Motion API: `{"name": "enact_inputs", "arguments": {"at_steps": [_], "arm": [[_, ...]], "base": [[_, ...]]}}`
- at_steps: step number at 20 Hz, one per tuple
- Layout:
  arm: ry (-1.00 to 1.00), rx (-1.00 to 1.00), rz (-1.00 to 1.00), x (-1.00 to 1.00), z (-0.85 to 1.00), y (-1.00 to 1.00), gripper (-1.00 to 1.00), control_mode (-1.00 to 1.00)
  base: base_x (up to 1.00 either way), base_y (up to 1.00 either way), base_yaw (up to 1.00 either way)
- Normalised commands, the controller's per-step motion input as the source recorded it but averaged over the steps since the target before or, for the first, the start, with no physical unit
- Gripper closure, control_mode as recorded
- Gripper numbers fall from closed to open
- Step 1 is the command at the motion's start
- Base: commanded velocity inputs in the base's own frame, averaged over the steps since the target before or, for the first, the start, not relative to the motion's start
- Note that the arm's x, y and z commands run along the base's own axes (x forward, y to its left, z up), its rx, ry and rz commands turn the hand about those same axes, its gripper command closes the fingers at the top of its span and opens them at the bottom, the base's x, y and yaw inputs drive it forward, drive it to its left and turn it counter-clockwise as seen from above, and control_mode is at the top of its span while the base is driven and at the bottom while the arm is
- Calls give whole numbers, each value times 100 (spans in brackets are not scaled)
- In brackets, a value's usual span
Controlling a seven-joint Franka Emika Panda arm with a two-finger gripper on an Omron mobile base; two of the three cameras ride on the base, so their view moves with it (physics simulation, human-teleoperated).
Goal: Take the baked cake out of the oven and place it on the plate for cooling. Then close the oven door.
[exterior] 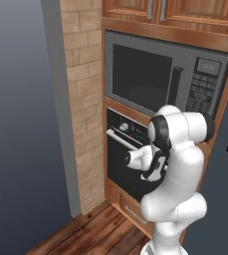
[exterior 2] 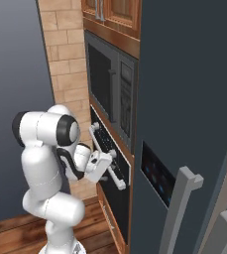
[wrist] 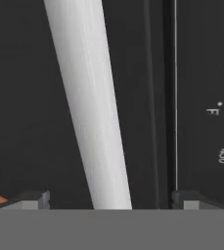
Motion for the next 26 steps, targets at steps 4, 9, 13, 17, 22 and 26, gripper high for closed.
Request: {"name": "enact_inputs", "arguments": {"at_steps": [4, 9, 13, 17, 22, 26], "arm": [[5, -2, 0, 47, -30, -21, -100, -100], [7, 0, 0, 47, -32, -6, 100, -100], [6, 0, 0, 44, -38, -7, 100, -100], [9, -1, 1, 26, -56, -8, 100, -100], [21, 0, 8, -6, -75, 19, 100, -100], [21, 0, 11, -26, -88, 58, 100, -100]], "base": [[0, 0, 0], [0, 0, 0], [0, 0, 0], [0, 0, 0], [0, 0, 0], [0, 0, 0]]}}
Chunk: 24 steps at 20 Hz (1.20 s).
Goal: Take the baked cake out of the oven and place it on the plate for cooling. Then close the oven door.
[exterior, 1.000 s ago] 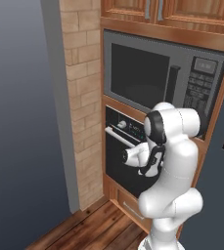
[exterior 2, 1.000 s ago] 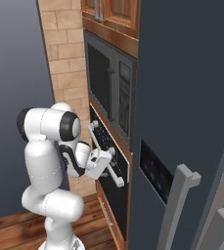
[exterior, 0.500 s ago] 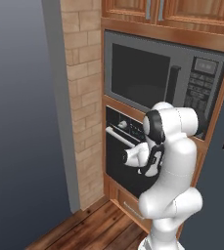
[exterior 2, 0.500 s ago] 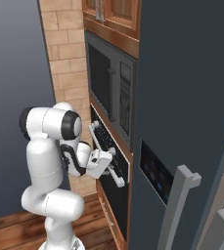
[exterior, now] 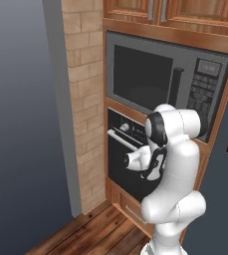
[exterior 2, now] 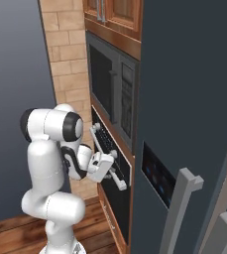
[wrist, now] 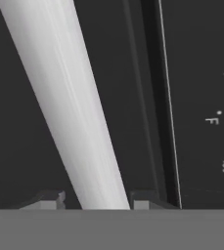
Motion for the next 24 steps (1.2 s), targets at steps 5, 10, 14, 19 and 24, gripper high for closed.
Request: {"name": "enact_inputs", "arguments": {"at_steps": [5, 10, 14, 19, 24], "arm": [[15, -1, 11, -40, -95, 81, 100, -100], [10, -2, 10, -49, -98, 99, 100, -100], [0, -11, 9, -67, -100, 100, 100, -100], [0, -15, 9, -77, -100, 100, 100, -100], [1, -11, 8, -46, -99, 99, 100, -100]], "base": [[0, 0, 0], [0, 0, 0], [0, 0, 0], [0, 0, 0], [0, 0, 0]]}}
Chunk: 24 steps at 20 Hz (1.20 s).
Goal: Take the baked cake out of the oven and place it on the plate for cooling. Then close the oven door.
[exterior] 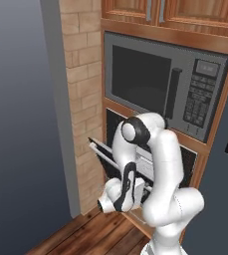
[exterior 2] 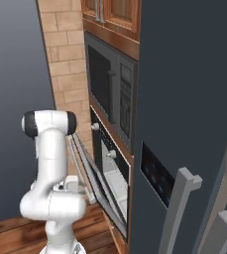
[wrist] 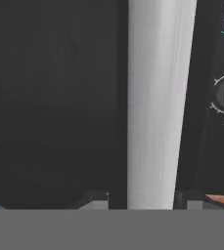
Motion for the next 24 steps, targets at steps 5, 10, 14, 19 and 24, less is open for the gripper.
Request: {"name": "enact_inputs", "arguments": {"at_steps": [5, 10, 14, 19, 24], "arm": [[13, -5, 5, -18, -89, 97, -100, -100], [24, 1, 4, -14, -49, 67, -100, -100], [28, 18, 3, -16, 32, 31, -100, -100], [42, 38, 6, -16, 90, 18, -100, -100], [47, 42, 5, -8, 90, 8, -100, -100]], "base": [[0, 0, 0], [0, 0, 0], [0, 0, 0], [0, 0, 0], [0, 0, 0]]}}
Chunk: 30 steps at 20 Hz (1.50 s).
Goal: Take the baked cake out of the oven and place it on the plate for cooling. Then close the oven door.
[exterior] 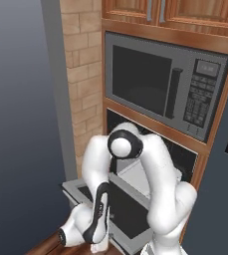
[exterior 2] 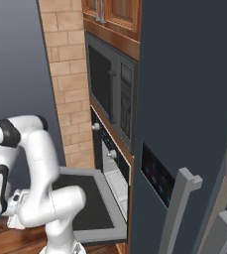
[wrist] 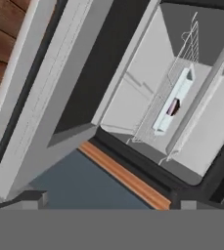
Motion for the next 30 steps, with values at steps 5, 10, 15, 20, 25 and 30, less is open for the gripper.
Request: {"name": "enact_inputs", "arguments": {"at_steps": [5, 10, 15, 20, 25, 30], "arm": [[25, 21, 0, 17, 64, -14, -100, -100], [10, 1, 0, 62, 15, -25, -100, -100], [1, -1, -4, 80, 0, -5, -100, -100], [0, -10, -14, 82, -14, 3, -100, -100], [0, -20, -18, 67, -26, 6, -100, -100], [-6, -26, -18, 44, -29, 4, -100, -100]], "base": [[0, 0, 0], [0, 0, 0], [0, 0, 0], [0, 0, 0], [0, 0, 0], [0, 0, 0]]}}
